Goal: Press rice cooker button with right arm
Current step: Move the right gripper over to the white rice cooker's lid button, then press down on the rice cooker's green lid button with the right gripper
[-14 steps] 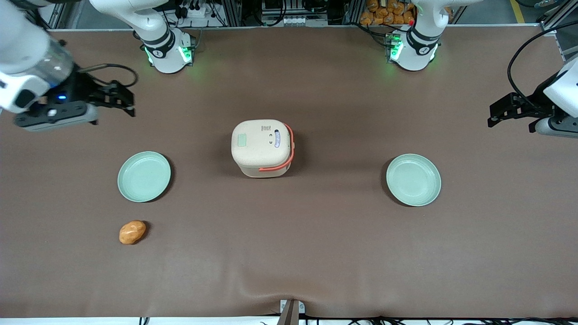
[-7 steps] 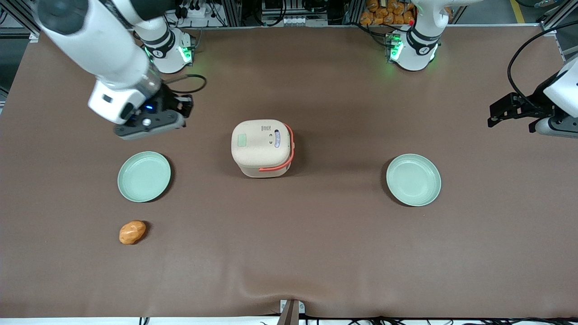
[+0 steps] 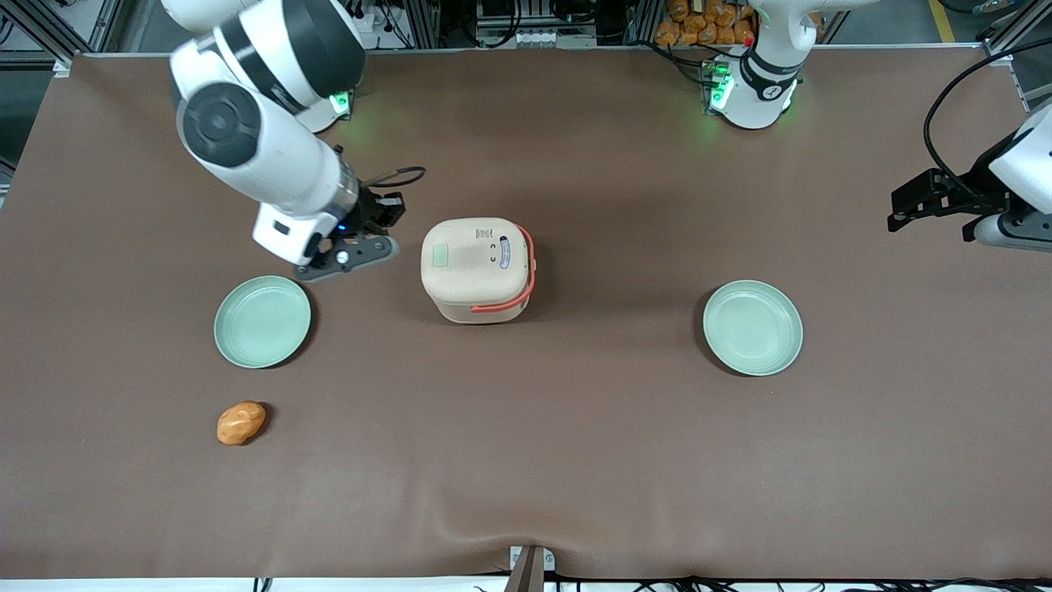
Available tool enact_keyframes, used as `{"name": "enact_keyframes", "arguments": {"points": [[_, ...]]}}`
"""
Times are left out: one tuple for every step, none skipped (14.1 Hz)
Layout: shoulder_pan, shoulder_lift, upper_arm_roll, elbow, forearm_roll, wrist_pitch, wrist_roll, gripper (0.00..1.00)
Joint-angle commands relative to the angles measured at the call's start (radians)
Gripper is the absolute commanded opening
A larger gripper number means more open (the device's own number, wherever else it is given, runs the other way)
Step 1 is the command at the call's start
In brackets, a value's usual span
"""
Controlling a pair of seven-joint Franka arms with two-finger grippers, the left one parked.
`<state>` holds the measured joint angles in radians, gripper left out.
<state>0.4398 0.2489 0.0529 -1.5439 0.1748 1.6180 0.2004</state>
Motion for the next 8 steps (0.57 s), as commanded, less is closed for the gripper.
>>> {"name": "enact_keyframes", "arguments": {"points": [[0.033, 0.042, -0.005, -0.007, 0.012, 0.003, 0.013, 0.0], [0.04, 0.056, -0.005, -0.007, 0.015, 0.003, 0.013, 0.0], [0.046, 0.07, -0.005, -0.007, 0.018, 0.009, 0.013, 0.0], [0.048, 0.087, -0.005, -0.007, 0.026, 0.022, 0.013, 0.0], [0.053, 0.102, -0.007, -0.008, 0.037, 0.031, 0.013, 0.0], [0.059, 0.116, -0.007, -0.015, 0.041, 0.043, 0.013, 0.0], [0.063, 0.124, -0.007, -0.024, 0.041, 0.054, 0.013, 0.0], [0.065, 0.13, -0.007, -0.033, 0.041, 0.066, 0.013, 0.0]]}}
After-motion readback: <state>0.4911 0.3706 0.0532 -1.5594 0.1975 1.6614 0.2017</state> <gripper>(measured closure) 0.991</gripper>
